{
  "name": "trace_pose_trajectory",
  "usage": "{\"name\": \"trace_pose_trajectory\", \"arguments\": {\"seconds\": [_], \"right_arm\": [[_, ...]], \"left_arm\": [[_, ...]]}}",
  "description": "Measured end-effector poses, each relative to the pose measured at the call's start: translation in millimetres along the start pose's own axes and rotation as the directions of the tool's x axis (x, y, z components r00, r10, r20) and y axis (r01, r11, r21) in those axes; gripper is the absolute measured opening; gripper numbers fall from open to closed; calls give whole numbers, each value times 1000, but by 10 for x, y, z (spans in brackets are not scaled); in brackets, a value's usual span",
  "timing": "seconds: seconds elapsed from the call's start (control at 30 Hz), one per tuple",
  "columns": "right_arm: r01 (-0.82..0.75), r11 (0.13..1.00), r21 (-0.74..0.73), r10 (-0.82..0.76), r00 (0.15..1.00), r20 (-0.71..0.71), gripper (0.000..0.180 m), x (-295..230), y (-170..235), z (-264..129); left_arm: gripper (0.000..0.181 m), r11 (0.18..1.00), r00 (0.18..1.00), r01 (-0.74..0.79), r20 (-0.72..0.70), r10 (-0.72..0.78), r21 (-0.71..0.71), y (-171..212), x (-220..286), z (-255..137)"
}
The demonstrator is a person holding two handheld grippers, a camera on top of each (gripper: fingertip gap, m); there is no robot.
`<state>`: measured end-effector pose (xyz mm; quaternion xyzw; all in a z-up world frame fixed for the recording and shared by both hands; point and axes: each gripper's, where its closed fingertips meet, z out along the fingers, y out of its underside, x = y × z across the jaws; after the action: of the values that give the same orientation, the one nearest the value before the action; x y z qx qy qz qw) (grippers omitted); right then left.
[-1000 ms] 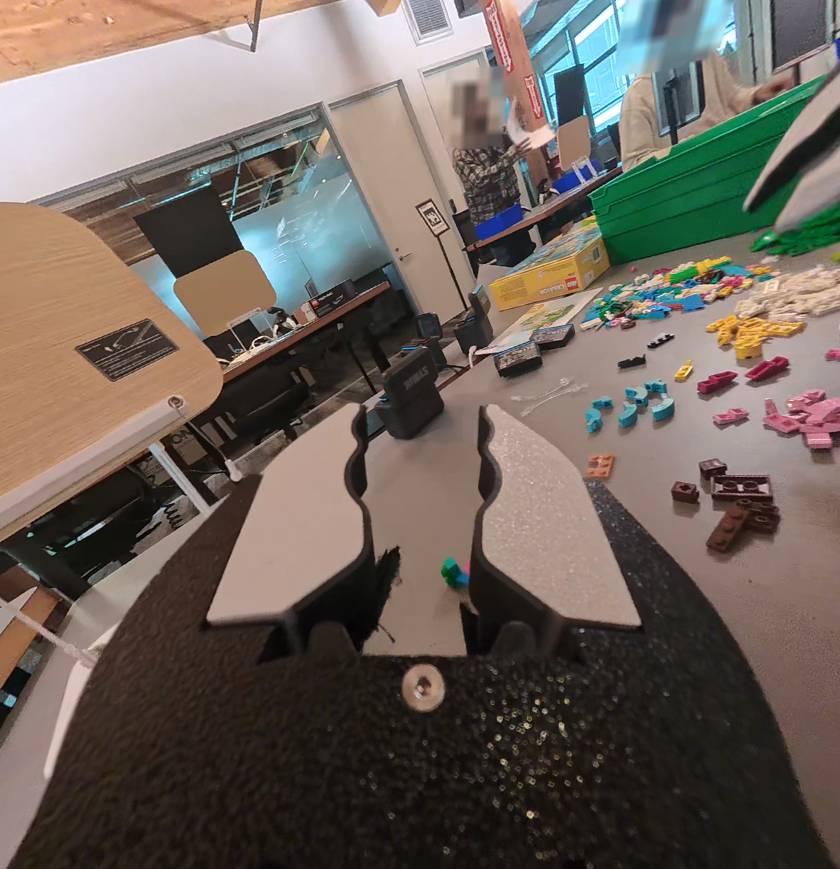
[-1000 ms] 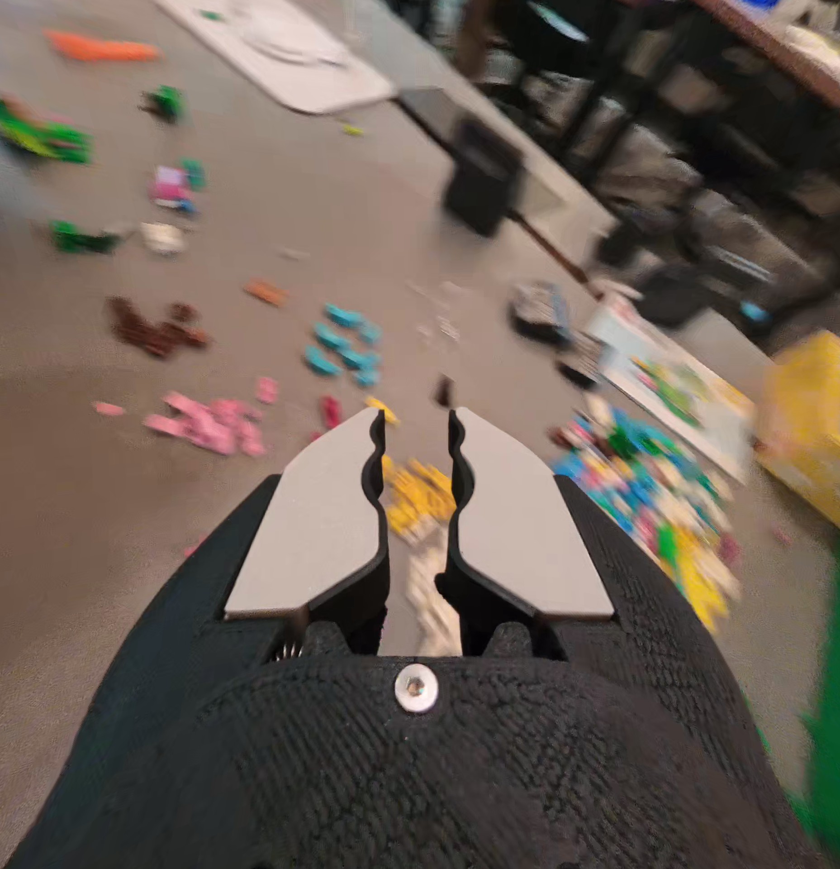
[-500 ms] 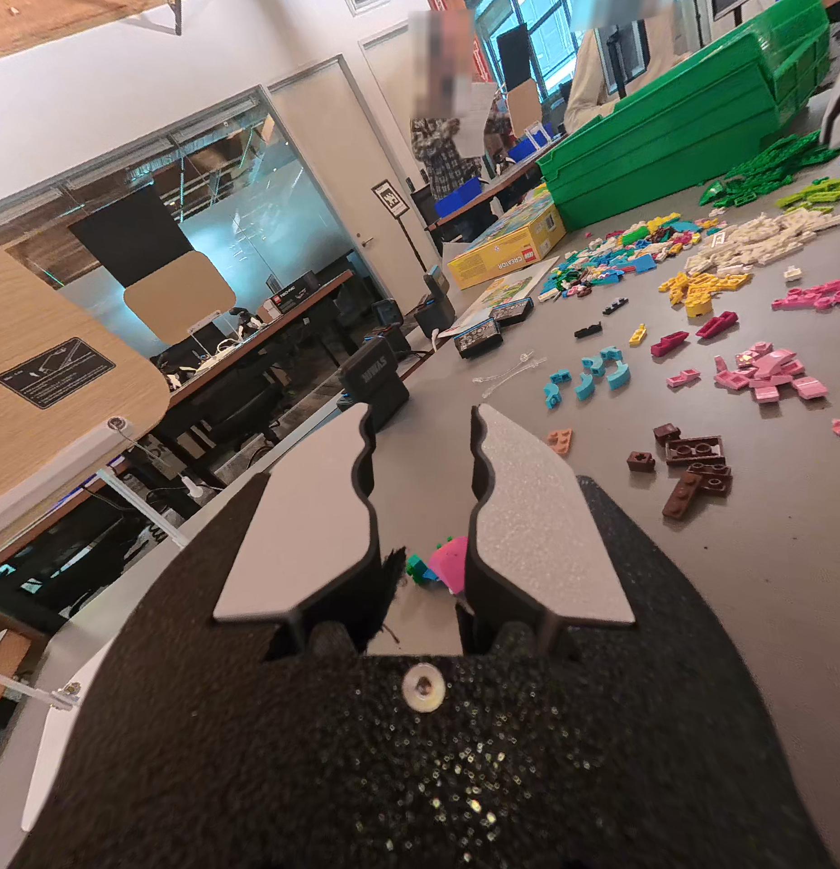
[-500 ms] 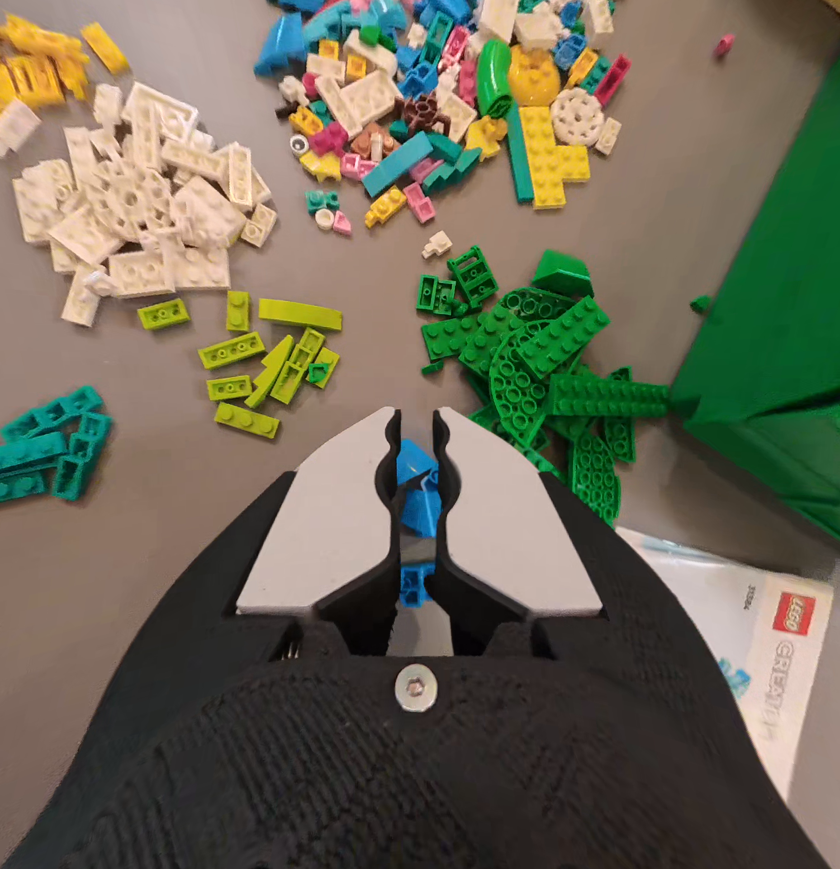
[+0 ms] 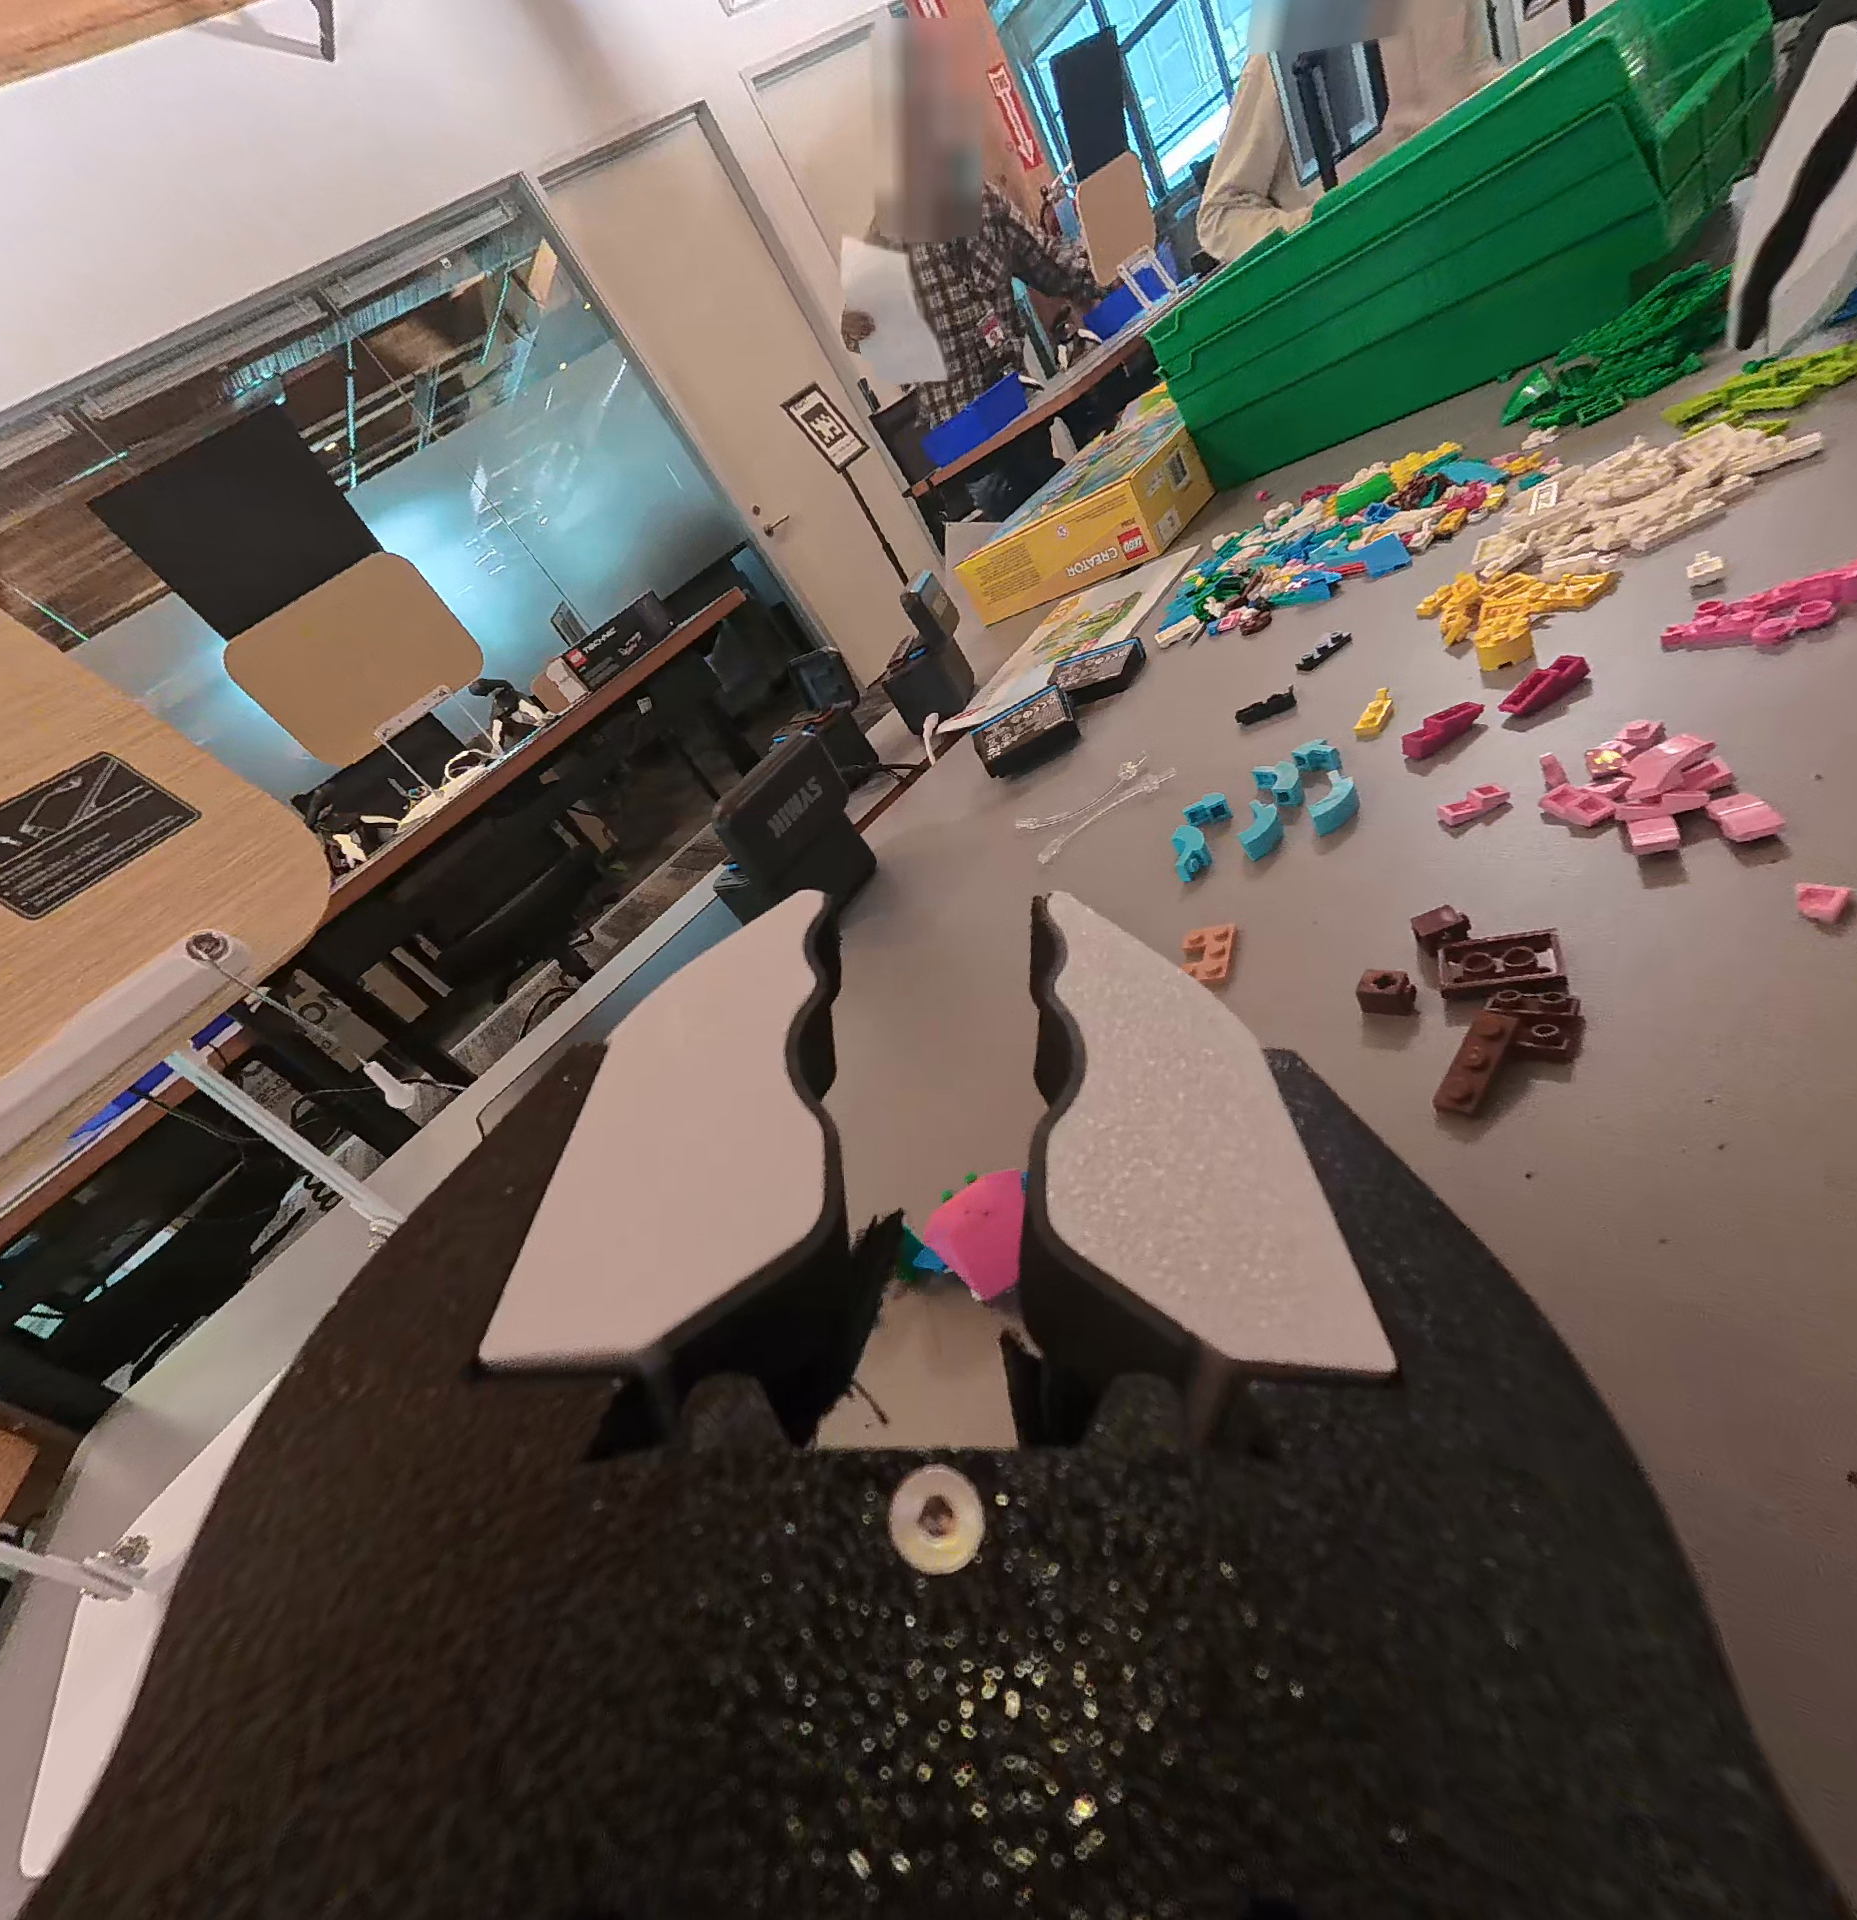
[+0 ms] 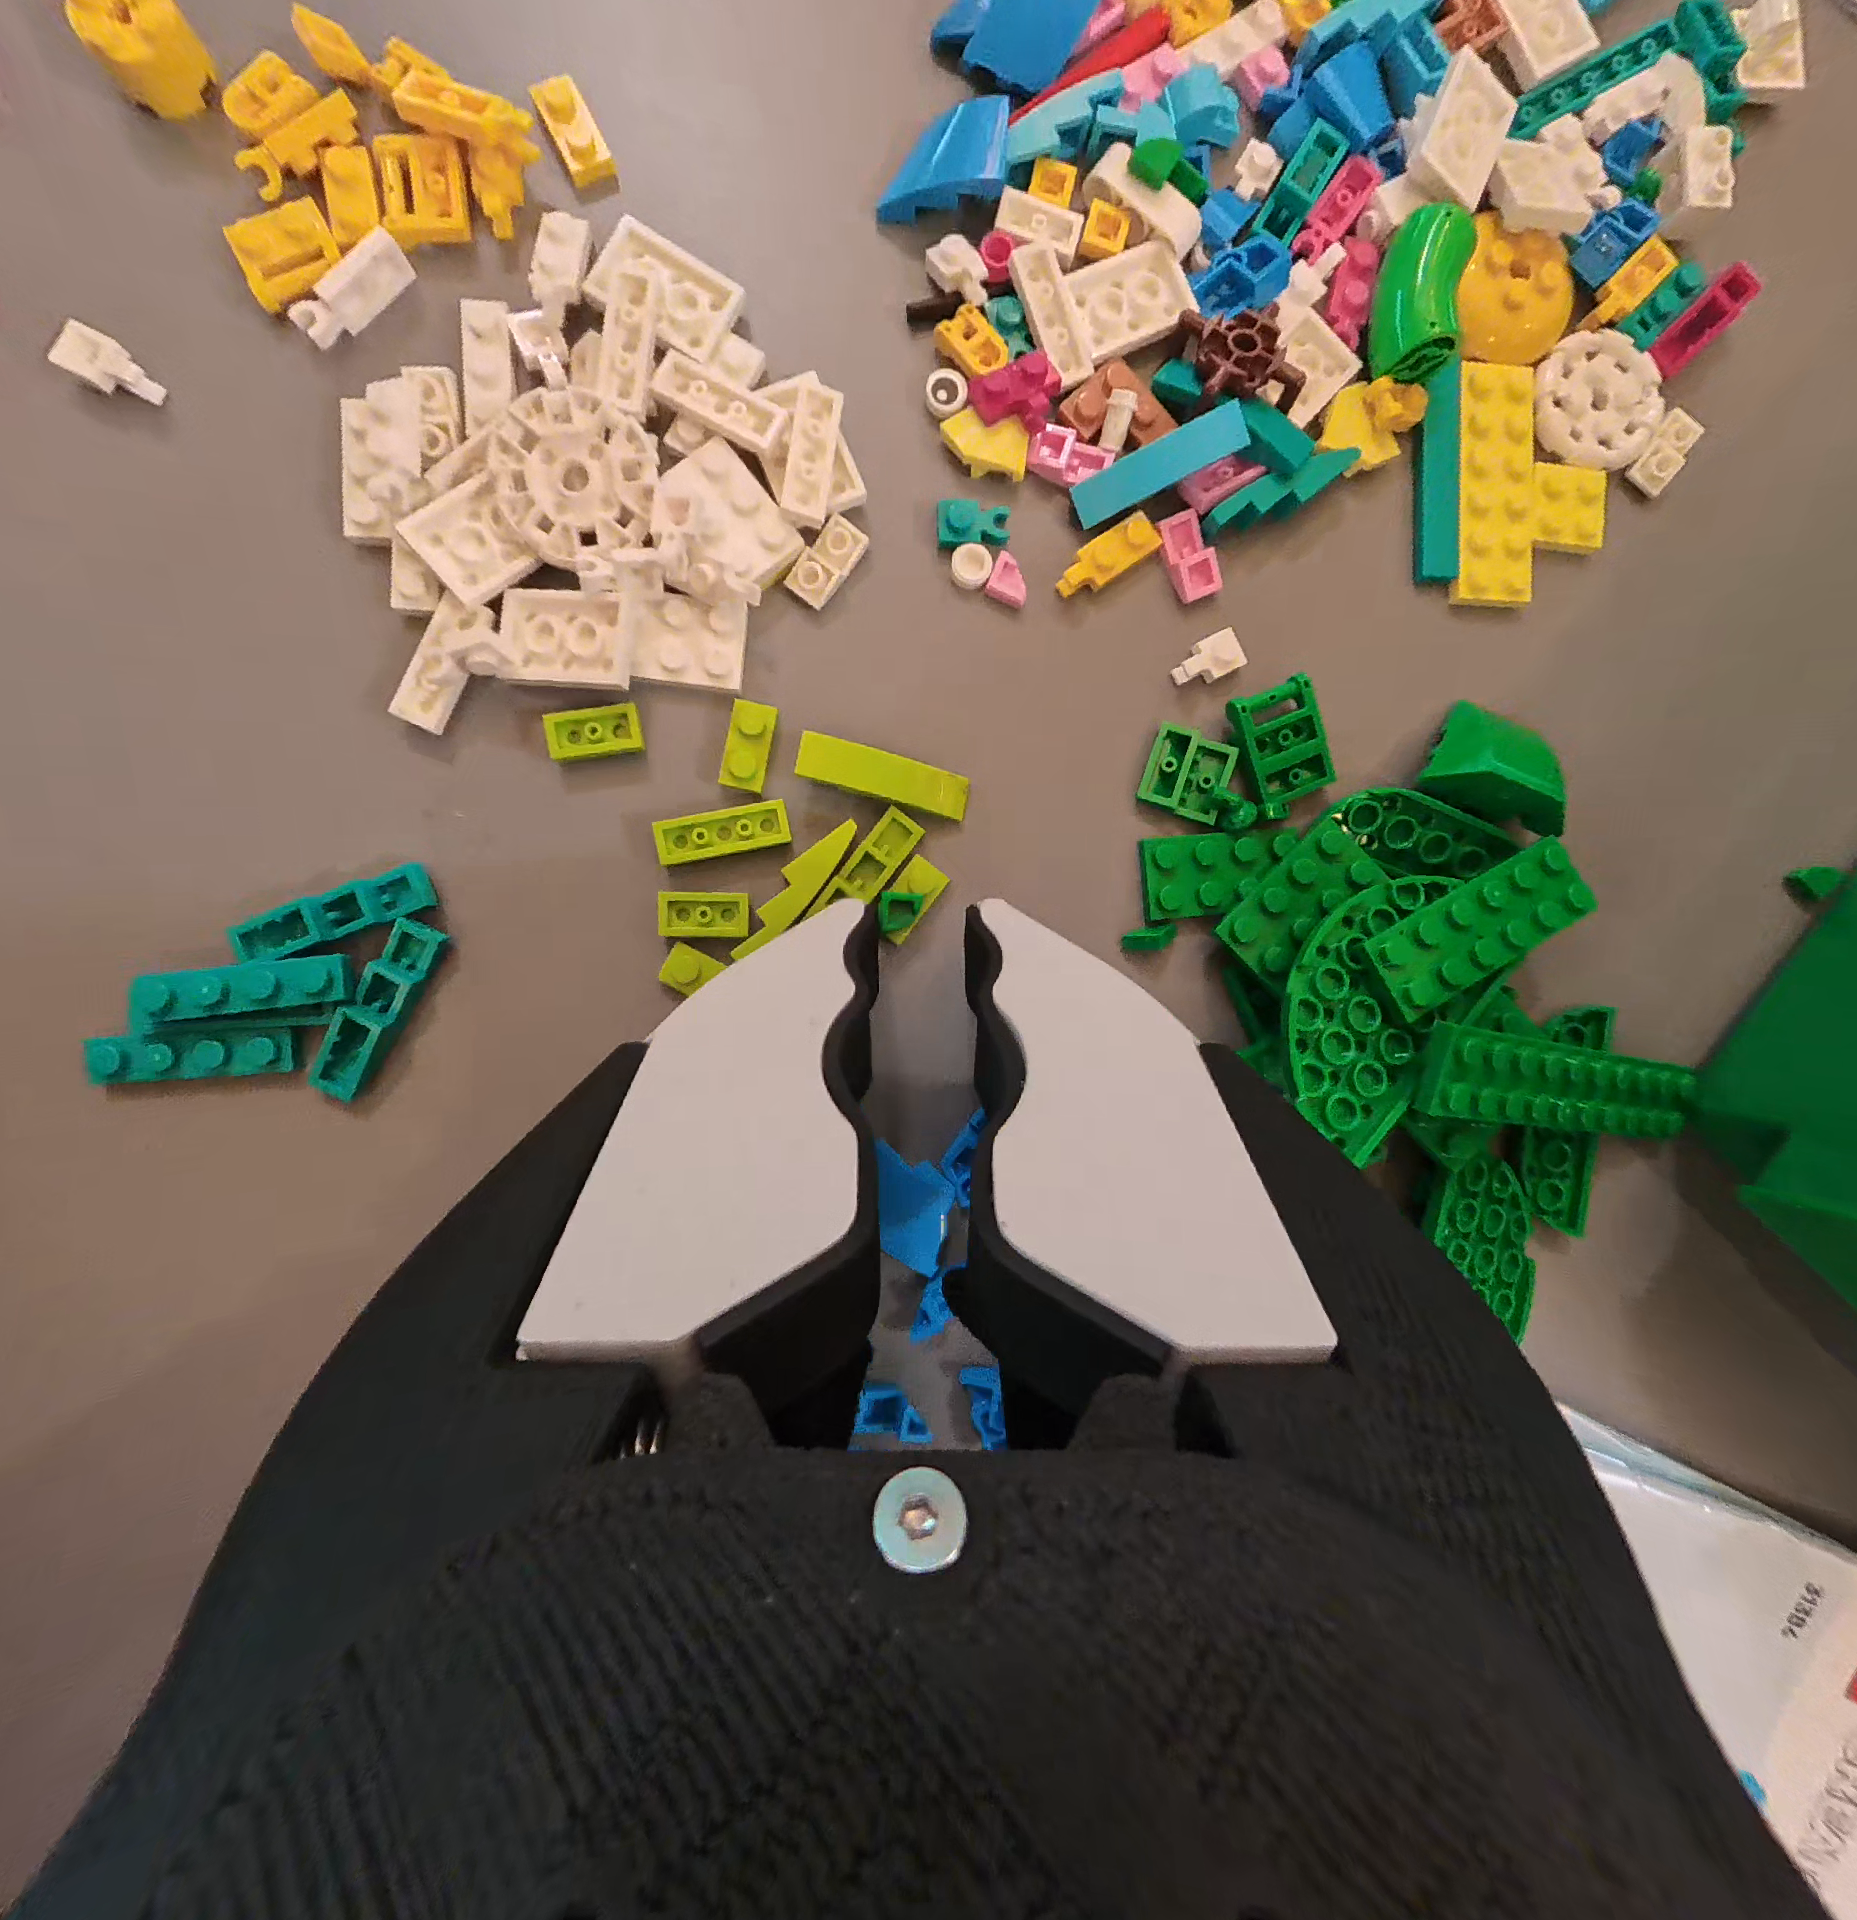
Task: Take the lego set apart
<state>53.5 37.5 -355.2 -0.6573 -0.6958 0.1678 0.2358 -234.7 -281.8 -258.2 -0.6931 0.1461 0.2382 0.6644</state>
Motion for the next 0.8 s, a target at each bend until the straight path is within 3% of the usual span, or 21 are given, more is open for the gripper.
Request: {"name": "trace_pose_trajectory", "arguments": {"seconds": [0.33,0.43,0.57,0.7,0.8], "right_arm": [[11,999,-45,-9,999,44,5,-16,6,23],[-13,1000,-8,12,993,-121,5,307,-52,-87],[-98,994,42,107,912,-395,5,917,-63,-269],[-140,990,20,135,900,-413,23,1025,-21,-221],[-121,990,69,139,893,-427,25,947,-161,-260]], "left_arm": [[32,1000,1000,-7,-11,7,2,-13,27,-2],[31,1000,1000,-13,-15,13,3,-21,45,3],[31,1000,1000,-20,-16,20,4,-34,54,0],[31,1000,1000,-24,-2,24,9,-60,22,-20],[32,1000,999,-25,30,25,-3,-65,-61,-40]]}}
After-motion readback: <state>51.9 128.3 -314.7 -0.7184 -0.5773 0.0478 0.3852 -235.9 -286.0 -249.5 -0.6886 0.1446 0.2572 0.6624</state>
